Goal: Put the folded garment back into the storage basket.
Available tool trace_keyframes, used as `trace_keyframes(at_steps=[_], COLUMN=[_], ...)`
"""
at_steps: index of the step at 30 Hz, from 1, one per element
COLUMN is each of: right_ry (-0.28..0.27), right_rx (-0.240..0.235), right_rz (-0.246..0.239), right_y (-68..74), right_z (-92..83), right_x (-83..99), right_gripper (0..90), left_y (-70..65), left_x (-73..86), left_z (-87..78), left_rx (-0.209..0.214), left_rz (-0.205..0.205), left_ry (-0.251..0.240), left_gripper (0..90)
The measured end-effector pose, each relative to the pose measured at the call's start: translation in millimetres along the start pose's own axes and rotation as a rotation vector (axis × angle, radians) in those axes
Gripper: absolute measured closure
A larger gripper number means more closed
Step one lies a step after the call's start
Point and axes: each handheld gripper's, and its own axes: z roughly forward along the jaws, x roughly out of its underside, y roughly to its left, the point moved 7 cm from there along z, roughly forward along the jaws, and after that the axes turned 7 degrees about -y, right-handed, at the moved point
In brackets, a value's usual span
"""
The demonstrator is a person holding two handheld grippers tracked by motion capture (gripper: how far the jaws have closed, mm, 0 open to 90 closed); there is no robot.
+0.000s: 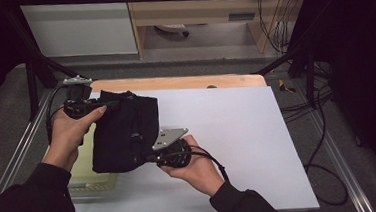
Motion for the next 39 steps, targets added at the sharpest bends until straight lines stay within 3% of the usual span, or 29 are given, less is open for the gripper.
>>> trace_keyframes(at_steps=[19, 39], right_ry=[0.0, -0.021], right_rx=[-0.006, -0.026], right_rz=[-0.026, -0.042], right_y=[5.8, 18.8], right_z=[23.5, 47.2], right_x=[-15.6, -27.9], right_gripper=[76.1, 76.1], left_y=[26.8, 42.5], left_x=[4.5, 4.8], left_z=[-17.5, -37.8], left_rx=[-0.023, -0.061], left_rz=[-0.053, -0.059], left_ry=[-0.029, -0.036], left_gripper=[55.2, 55.7])
